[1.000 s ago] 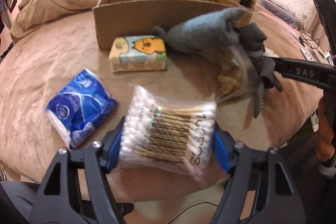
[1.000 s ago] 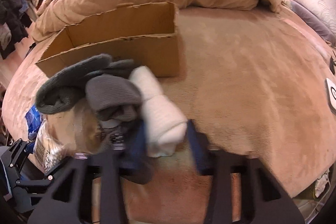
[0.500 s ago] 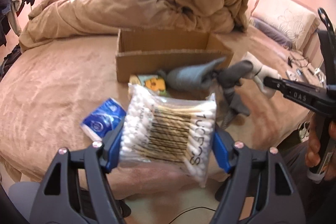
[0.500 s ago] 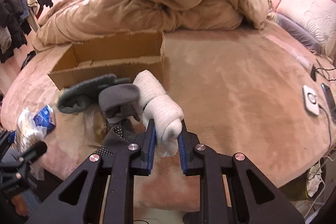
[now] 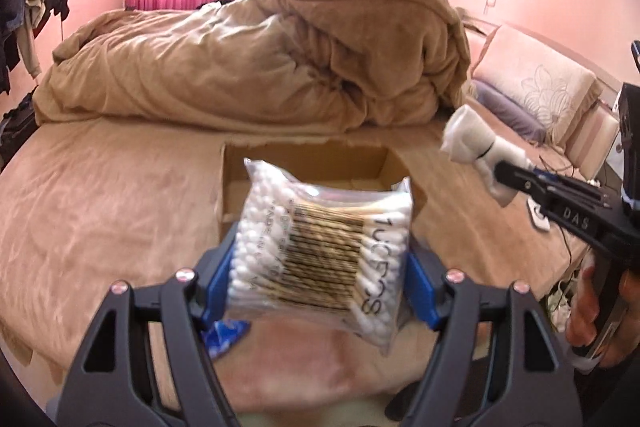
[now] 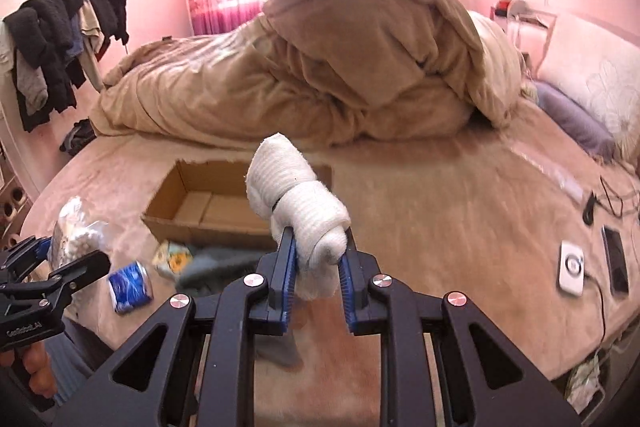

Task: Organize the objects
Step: 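Carry the swab bag with the left tool while the right tool carries the sock over the box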

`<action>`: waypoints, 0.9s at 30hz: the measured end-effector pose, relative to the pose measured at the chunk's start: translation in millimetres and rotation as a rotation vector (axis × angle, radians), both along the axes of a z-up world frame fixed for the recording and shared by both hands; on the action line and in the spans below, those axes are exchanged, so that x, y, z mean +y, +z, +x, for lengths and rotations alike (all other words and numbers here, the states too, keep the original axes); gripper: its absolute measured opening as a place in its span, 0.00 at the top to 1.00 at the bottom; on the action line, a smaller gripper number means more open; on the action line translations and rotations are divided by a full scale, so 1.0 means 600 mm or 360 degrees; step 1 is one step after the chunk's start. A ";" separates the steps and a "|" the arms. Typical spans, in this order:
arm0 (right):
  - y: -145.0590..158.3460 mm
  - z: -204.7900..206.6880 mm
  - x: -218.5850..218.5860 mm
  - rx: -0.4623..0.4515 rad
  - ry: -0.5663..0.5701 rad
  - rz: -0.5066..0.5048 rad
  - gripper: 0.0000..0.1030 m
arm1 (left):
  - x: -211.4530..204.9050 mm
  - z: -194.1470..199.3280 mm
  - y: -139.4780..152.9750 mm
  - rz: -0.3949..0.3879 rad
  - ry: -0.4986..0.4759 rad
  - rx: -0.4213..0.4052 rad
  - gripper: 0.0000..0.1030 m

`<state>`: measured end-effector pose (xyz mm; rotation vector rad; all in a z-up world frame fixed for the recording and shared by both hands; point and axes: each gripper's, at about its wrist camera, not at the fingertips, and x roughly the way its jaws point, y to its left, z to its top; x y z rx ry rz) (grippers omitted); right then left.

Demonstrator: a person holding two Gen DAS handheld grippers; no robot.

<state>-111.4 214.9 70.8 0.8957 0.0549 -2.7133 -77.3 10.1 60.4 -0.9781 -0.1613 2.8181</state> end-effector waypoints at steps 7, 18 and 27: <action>-0.004 -0.071 -0.030 -0.0014 0.0044 -0.0013 0.80 | -0.001 -0.103 -0.008 0.0003 0.0006 -0.0022 0.29; -0.085 -0.172 -0.091 -0.0158 0.0128 0.0094 0.80 | 0.024 -0.244 -0.095 -0.0134 -0.0024 -0.0172 0.29; -0.151 -0.219 -0.101 -0.0358 0.0112 0.0074 0.76 | 0.029 -0.293 -0.159 -0.0173 -0.0019 -0.0303 0.28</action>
